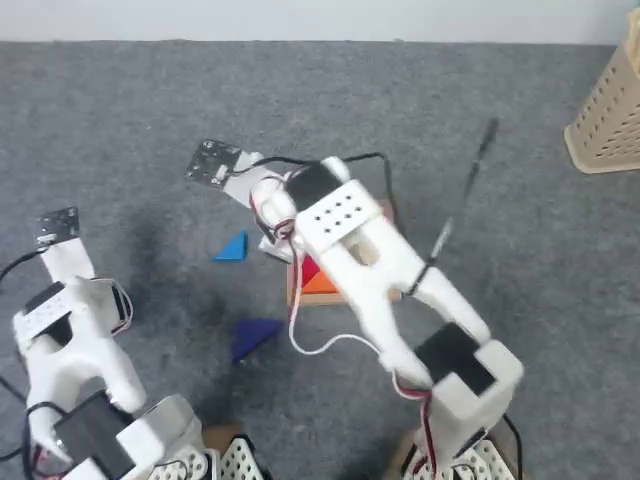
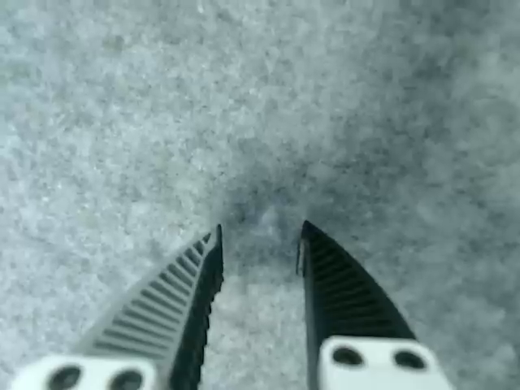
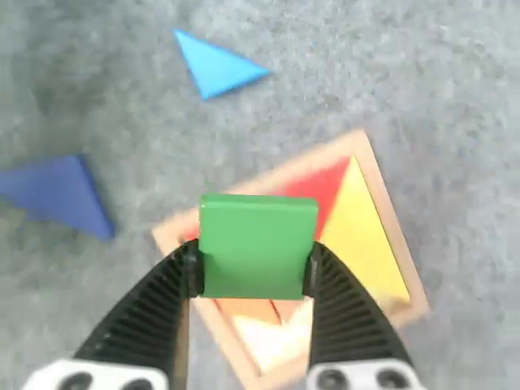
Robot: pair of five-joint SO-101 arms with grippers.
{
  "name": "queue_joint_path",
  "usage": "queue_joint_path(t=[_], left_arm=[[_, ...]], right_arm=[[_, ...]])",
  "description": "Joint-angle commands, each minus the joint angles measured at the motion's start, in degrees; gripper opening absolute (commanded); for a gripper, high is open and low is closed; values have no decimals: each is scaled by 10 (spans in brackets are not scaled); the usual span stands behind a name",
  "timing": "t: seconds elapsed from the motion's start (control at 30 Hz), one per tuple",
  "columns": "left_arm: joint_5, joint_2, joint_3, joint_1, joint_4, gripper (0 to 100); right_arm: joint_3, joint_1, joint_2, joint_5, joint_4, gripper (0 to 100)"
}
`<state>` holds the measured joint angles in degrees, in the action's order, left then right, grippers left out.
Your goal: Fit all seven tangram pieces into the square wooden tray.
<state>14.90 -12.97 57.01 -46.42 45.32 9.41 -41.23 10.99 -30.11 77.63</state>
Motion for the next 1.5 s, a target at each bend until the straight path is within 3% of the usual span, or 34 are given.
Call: queue_joint_path(t=[0.0, 0.17, 0.37, 0.57, 0.93, 1.17, 1.47], left_arm=[[6, -23, 0, 1, -11, 152], [6, -23, 0, 1, -11, 152], [6, -23, 0, 1, -11, 152], [6, -23, 0, 1, -11, 152], [6, -23, 0, 1, -11, 152], [6, -23, 0, 1, -11, 152], [6, -23, 0, 1, -11, 152]], right_arm=[[30, 79, -83, -46, 61, 8], [-20, 168, -79, -145, 47, 7], [-125, 181, -34, -213, -63, 7], [-134, 184, 35, -150, -132, 7], [-116, 181, 86, -145, -122, 13], [-109, 180, 93, -118, -119, 126], [-93, 179, 89, -120, -81, 155]])
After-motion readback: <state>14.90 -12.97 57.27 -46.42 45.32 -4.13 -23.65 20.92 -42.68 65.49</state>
